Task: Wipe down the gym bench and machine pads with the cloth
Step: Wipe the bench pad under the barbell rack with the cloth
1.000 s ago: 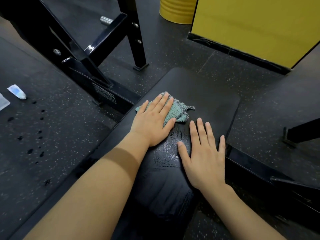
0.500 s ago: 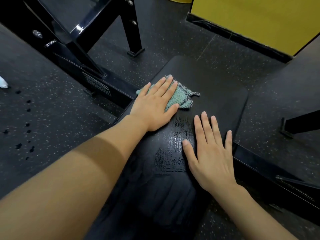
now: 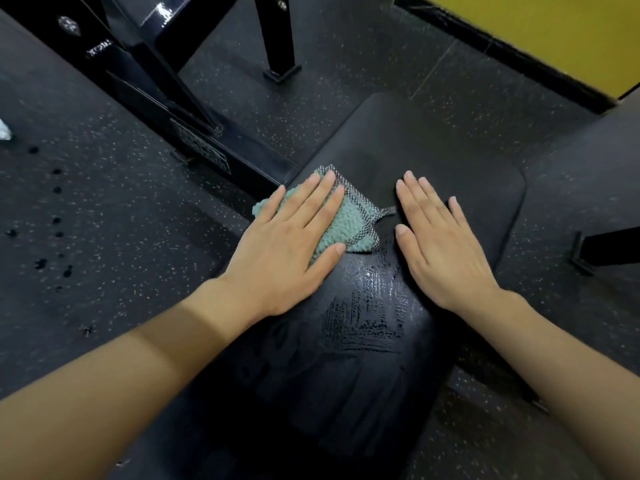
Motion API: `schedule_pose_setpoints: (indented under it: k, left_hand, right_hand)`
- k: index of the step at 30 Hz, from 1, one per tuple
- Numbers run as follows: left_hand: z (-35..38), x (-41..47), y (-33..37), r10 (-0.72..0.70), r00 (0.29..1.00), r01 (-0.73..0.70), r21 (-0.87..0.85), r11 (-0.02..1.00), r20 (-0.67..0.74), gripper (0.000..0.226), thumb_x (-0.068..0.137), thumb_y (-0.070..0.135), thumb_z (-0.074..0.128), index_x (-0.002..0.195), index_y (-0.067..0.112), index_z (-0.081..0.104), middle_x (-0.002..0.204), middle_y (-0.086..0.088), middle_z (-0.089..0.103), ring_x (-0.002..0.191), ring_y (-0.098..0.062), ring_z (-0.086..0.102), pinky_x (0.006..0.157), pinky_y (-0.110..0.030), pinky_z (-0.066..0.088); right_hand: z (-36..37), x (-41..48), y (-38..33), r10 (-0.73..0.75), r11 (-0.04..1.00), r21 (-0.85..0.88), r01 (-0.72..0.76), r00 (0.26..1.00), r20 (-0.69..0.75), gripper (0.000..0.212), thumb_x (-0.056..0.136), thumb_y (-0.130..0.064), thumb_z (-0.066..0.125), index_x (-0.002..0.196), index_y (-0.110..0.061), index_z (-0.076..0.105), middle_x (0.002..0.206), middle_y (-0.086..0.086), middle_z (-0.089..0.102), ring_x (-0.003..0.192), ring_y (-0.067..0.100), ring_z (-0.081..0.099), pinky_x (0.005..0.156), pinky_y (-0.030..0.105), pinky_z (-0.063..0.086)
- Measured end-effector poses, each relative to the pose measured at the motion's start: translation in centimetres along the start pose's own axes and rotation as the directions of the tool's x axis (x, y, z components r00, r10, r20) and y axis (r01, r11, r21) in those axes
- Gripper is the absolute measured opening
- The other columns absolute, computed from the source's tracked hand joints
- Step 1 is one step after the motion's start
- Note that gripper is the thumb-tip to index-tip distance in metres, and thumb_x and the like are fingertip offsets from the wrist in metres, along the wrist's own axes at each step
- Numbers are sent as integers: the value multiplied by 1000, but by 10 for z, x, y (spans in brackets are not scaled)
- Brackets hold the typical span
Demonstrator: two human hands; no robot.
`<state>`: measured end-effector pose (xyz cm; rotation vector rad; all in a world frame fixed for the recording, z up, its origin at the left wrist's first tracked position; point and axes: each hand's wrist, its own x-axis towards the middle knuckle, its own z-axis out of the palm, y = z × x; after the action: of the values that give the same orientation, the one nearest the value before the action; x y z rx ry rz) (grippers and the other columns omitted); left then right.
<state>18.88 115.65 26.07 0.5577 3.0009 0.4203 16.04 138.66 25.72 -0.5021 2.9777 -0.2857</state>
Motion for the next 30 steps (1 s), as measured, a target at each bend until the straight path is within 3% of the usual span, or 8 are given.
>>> schedule_pose_setpoints:
  k: [6, 16, 21, 30]
  left_hand:
    - [5, -23, 3, -57, 997, 57, 1, 998, -52, 66, 101, 50, 20, 158, 17, 16, 166, 1, 9, 153, -13, 4, 122, -36, 1]
    - [5, 15, 1, -149, 985, 143, -66, 987, -91, 70, 97, 51, 12, 159, 18, 11, 166, 3, 2, 153, -11, -2, 121, -34, -4]
    - [3, 10, -2, -119, 991, 113, -80, 990, -67, 70, 97, 51, 10, 159, 18, 6, 166, 3, -2, 152, -11, -6, 122, -34, -4]
    - [3, 5, -2, -156, 982, 137, -171, 976, -102, 68, 98, 47, 15, 158, 16, 15, 166, 0, 7, 153, -14, 3, 121, -33, 0]
  right_hand:
    - [2, 2, 1, -27, 1000, -15, 27, 999, -19, 63, 100, -40, 11, 159, -19, 10, 165, -8, 3, 151, 6, -4, 122, 32, -5]
    - [3, 3, 0, -21, 1000, -5, 21, 1000, -17, 61, 100, -40, 12, 159, -21, 11, 166, -9, 5, 151, 5, -2, 123, 36, 1]
    - [-2, 6, -1, -31, 999, -9, 32, 999, 28, 64, 98, -41, 10, 158, -21, 7, 166, -9, -1, 150, 3, -8, 122, 33, -5]
    - [3, 5, -2, -43, 999, -13, 43, 998, -37, 61, 100, -33, 17, 158, -17, 15, 166, -6, 9, 152, 8, 2, 123, 34, 1]
